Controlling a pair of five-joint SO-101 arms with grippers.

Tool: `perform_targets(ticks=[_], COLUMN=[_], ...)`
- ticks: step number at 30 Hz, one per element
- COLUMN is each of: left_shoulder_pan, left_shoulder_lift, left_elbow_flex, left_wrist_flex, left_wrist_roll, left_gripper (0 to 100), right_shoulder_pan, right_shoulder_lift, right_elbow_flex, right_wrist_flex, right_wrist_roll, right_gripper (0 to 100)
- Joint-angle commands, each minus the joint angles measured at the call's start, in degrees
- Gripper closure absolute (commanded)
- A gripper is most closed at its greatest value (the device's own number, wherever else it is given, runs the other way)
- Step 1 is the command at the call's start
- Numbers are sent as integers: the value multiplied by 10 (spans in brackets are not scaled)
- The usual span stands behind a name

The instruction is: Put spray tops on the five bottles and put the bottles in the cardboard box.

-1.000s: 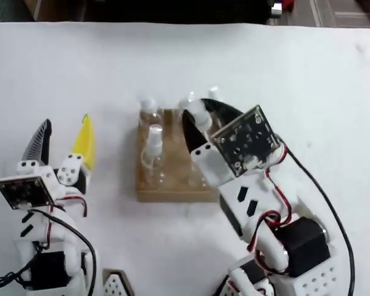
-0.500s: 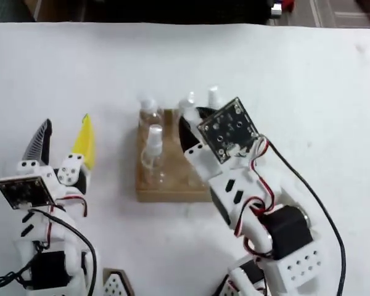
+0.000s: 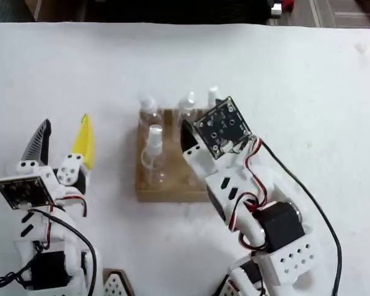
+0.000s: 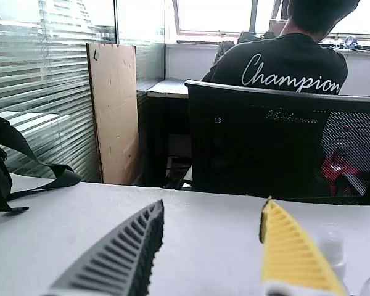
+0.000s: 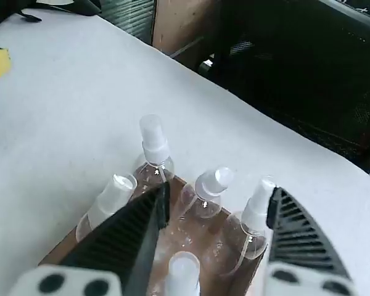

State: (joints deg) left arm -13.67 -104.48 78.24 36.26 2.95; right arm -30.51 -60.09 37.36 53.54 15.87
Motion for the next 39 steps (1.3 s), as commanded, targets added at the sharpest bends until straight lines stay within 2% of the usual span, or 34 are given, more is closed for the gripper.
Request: perform_targets(ticks=[1,10,14,16,18,19,21,23,24,26,32,35,39], left_shoulder_pan=[-6,-7,-7,-7,-7,-7,-4,-2,-2,-4,0,50,126], left_shoulder_lift=[-4,-4,-4,-4,-4,-4,-2,-2,-2,-1,-1,-1,-2], left_elbow_flex=[-3,1,10,10,5,0,-27,-63,-85,-146,-355,-407,-411], left_wrist_flex=[-14,-15,-27,-30,-31,-31,-31,-25,-20,11,188,280,391], left_wrist_roll=[3,3,2,2,1,-5,-66,-128,-136,-139,-140,-167,-229], left_gripper=[763,763,763,765,807,856,987,954,958,980,979,979,978], right_shoulder_pan=[1,15,95,153,205,226,262,276,276,275,275,276,276], right_shoulder_lift=[-6,-26,-109,-145,-163,-165,-167,-176,-184,-206,-271,-314,-396], right_elbow_flex=[-7,-8,-12,-11,-4,0,-2,-16,-36,-98,-280,-295,-294], right_wrist_flex=[-13,-11,-23,-35,-55,-64,-68,-67,-55,-4,137,198,284], right_wrist_roll=[-6,-3,-1,0,1,6,9,7,-2,-12,-13,-12,-12], right_gripper=[765,765,769,842,978,991,932,926,940,971,974,974,974])
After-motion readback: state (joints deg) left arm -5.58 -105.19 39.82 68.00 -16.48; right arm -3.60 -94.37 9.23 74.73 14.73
